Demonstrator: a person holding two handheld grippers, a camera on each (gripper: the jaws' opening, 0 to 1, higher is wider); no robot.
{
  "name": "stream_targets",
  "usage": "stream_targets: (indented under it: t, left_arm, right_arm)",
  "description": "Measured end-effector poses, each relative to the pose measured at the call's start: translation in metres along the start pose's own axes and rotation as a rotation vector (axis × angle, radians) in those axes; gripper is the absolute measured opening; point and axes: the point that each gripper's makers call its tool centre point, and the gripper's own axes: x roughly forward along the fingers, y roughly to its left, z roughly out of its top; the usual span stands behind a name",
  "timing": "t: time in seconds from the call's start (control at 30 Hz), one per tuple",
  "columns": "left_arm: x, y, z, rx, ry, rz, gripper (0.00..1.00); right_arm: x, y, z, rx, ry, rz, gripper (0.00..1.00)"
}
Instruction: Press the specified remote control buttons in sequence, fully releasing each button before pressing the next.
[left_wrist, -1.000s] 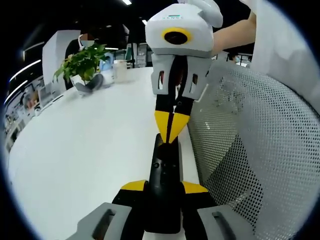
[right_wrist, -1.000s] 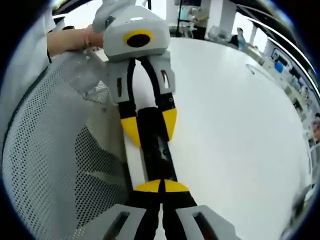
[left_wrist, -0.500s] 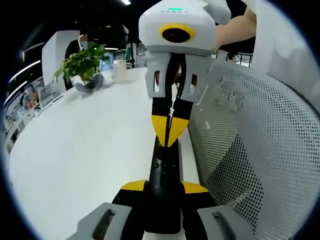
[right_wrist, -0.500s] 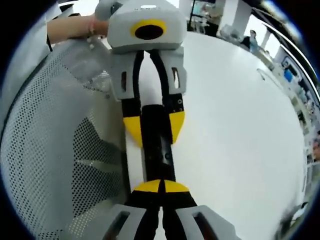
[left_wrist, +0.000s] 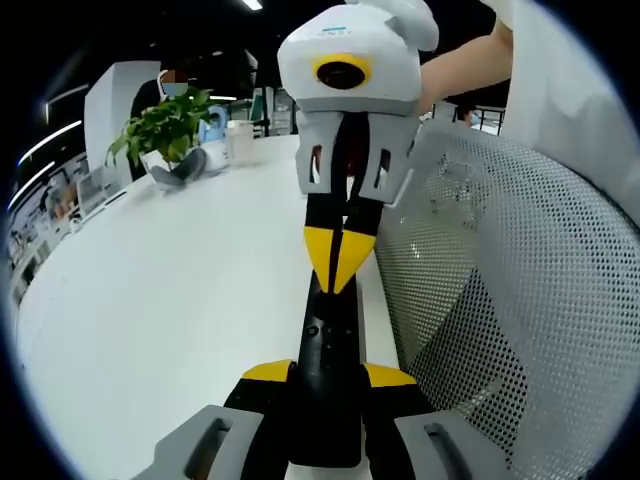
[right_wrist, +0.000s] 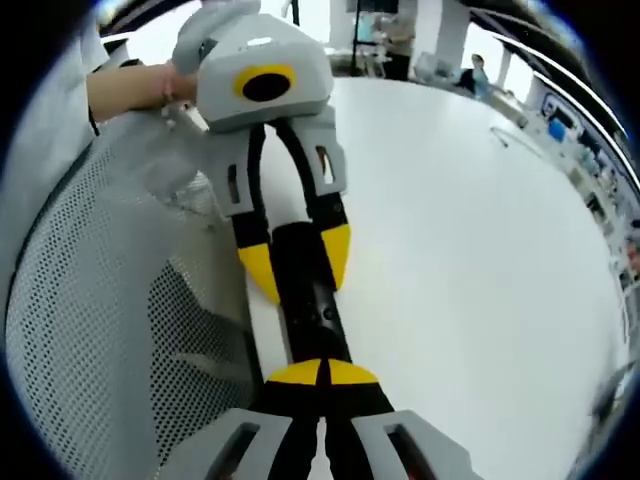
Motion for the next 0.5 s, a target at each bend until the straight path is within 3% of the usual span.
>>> stream_targets:
  t: [0.13,0.2,0.5]
  left_arm:
    - [-0.0003,-0.0001,0.0002,0.001,0.000,0.000,0.25]
    - [-0.0001,-0.0001,0.0002,0.001,0.000,0.000,0.25]
    - [-0.0001,0.0003,-0.0004,0.002,0.001,0.000,0.25]
  right_arm:
    - [-0.0012,-0.0009,0.0012,0.101,-0.122,0.002,0.00]
    - [-0.0018,0.0002,0.0007,0.121,-0.146,0.012,0.00]
    - [0.0048,0.0030,0.0075,-0.016,-0.117,-0.015,0.00]
